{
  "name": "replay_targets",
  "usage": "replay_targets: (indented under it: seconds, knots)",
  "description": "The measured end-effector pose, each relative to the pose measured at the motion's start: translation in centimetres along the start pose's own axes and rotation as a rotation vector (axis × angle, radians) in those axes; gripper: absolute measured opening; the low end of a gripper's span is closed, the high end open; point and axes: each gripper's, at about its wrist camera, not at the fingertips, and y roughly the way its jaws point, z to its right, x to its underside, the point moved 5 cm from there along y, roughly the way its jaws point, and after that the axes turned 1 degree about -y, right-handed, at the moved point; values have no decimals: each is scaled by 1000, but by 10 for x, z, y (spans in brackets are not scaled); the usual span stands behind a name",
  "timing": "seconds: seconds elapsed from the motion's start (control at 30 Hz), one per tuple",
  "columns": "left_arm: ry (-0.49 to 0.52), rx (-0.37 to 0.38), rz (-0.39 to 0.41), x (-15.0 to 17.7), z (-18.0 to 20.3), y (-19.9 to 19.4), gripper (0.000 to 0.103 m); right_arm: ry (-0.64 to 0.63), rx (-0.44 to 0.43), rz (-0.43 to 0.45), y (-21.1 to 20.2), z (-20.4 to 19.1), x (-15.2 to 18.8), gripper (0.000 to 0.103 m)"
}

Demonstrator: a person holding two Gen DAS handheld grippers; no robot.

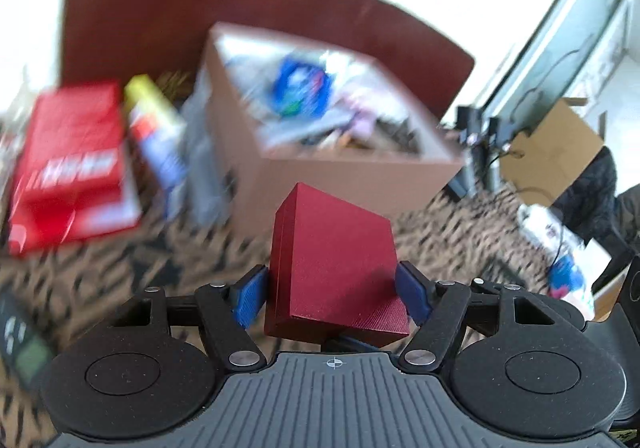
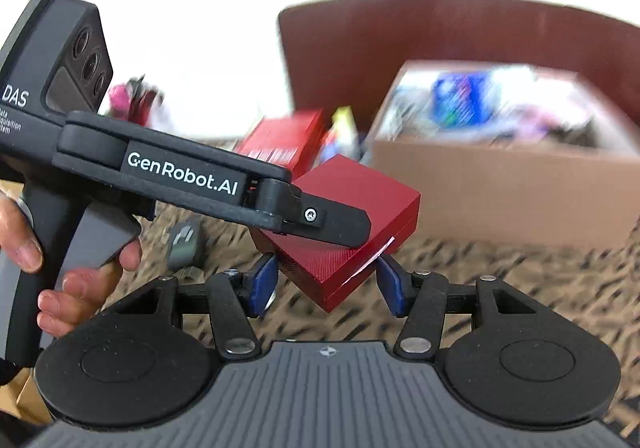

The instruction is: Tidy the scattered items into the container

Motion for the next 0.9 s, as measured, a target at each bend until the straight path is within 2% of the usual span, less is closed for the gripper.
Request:
replay_targets:
  seconds: [0.17, 0.33, 0.57, 0.8, 0.9]
  knots:
    - [67, 45, 50, -45, 42, 21, 73, -15, 88, 88, -18, 34, -31, 59]
    - [121, 73, 70, -78, 74, 50, 73, -5, 147, 131, -26, 78, -55, 59]
    - [106, 122, 66, -111, 95, 95, 76, -12, 187, 137, -21, 133, -79, 59]
    - [102, 110, 75, -144, 103, 135, 77, -33, 187, 124, -1, 173, -101, 59]
    - [94, 106, 56, -152, 102, 154, 82, -38, 193, 112, 10, 193, -103, 60]
